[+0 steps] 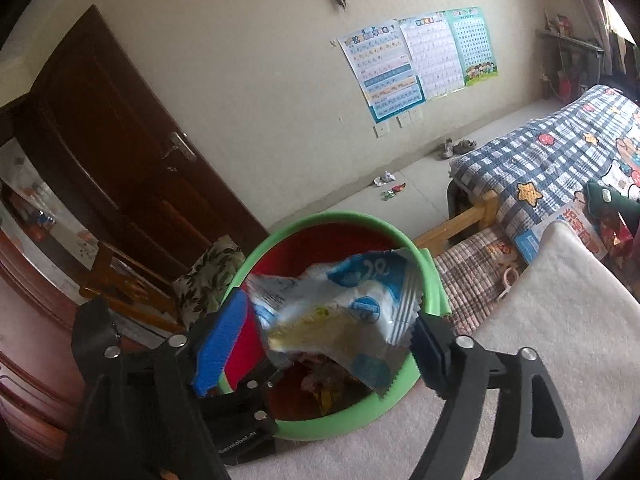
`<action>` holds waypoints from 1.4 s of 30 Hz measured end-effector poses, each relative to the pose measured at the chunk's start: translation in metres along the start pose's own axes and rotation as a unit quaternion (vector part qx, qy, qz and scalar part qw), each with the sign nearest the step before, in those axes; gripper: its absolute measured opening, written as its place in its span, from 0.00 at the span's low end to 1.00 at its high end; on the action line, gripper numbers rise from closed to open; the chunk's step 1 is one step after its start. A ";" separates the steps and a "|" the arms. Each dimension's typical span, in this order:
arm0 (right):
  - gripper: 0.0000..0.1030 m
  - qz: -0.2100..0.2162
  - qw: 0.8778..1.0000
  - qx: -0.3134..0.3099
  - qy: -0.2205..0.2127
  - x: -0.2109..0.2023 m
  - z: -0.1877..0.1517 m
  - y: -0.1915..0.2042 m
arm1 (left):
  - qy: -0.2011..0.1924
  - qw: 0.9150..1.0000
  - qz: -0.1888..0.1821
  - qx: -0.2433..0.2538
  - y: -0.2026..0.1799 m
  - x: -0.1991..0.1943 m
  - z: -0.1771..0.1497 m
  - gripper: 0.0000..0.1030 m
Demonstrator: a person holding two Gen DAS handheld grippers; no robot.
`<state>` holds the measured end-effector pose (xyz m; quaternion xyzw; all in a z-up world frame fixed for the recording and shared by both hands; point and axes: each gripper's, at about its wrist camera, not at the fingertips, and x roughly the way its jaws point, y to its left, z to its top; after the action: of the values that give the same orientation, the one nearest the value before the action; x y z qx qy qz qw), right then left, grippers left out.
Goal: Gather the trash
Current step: 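Carry both items over the red bucket and open both tools to drop them, then grasp the white-and-pink paper packets with the left tool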
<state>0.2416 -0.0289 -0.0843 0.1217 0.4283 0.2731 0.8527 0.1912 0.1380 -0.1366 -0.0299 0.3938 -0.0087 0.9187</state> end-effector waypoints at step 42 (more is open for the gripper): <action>0.85 -0.200 0.965 0.155 -0.069 -0.217 -0.219 -0.114 | 0.098 0.877 -0.210 0.421 -0.200 0.002 -0.095 0.95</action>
<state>0.0032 -0.2517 -0.1226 0.1830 0.4211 0.0181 0.8882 0.1252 -0.0661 -0.1905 0.2782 0.4258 -0.3695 0.7776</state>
